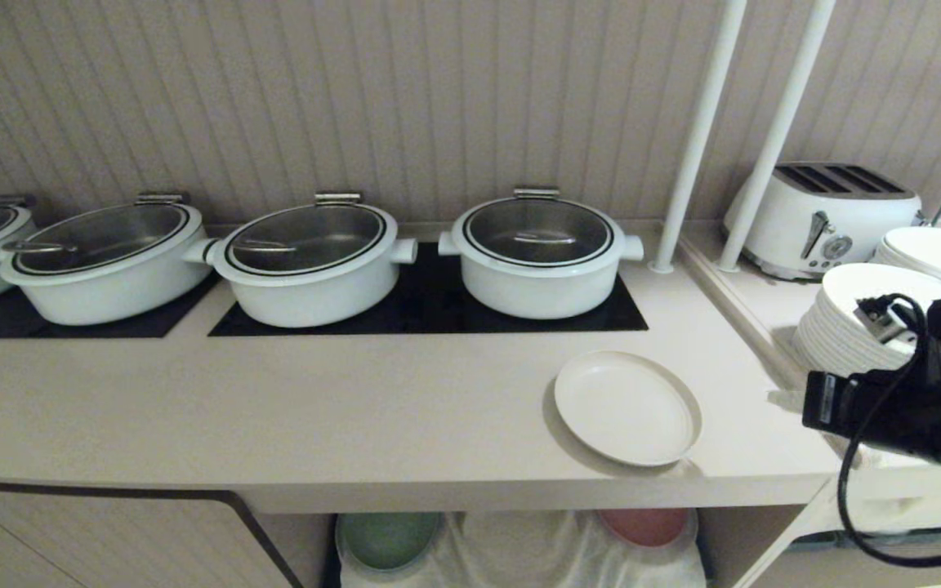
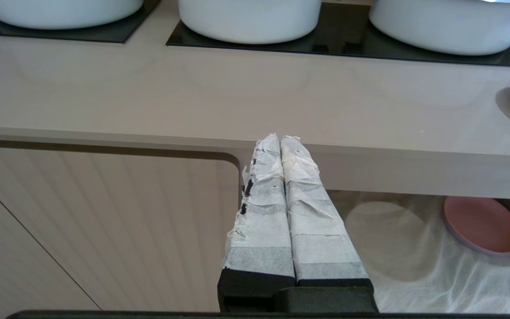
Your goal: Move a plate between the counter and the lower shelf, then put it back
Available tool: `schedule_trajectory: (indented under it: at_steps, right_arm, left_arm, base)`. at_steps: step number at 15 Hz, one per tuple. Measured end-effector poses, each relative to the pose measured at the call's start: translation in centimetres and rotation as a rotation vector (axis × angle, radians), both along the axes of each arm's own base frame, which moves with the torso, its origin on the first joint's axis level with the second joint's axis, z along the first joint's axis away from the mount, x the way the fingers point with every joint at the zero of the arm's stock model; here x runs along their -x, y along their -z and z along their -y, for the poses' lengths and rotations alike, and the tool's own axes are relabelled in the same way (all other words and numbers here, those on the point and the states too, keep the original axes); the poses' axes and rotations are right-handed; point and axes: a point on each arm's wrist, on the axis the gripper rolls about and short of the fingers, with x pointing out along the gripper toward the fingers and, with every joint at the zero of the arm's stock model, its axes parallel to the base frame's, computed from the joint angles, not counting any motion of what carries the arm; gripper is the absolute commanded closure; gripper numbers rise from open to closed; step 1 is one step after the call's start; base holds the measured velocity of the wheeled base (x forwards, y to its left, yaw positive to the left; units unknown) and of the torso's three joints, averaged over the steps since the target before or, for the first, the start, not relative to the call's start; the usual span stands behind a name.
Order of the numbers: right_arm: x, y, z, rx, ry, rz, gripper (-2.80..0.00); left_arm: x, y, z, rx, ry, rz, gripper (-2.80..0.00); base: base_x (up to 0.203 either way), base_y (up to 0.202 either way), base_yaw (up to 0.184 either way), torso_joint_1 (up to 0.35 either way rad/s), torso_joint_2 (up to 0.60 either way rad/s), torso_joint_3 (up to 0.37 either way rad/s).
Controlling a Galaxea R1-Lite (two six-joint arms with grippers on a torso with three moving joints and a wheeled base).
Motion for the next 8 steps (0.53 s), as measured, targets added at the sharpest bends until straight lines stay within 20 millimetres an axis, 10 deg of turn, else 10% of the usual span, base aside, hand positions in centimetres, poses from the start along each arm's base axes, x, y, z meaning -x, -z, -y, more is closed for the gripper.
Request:
schedule_trajectory:
  at_steps: [8]
  right_arm:
    - [2.5,-1.8,0.6,0.11,0.047,0.104,0.0]
  left_arm:
    - [0.0,0.0,0.0,0.0,-0.001,0.0,0.0]
  base:
    - [0.0,0.0,0.0,0.0,0.0,0.0]
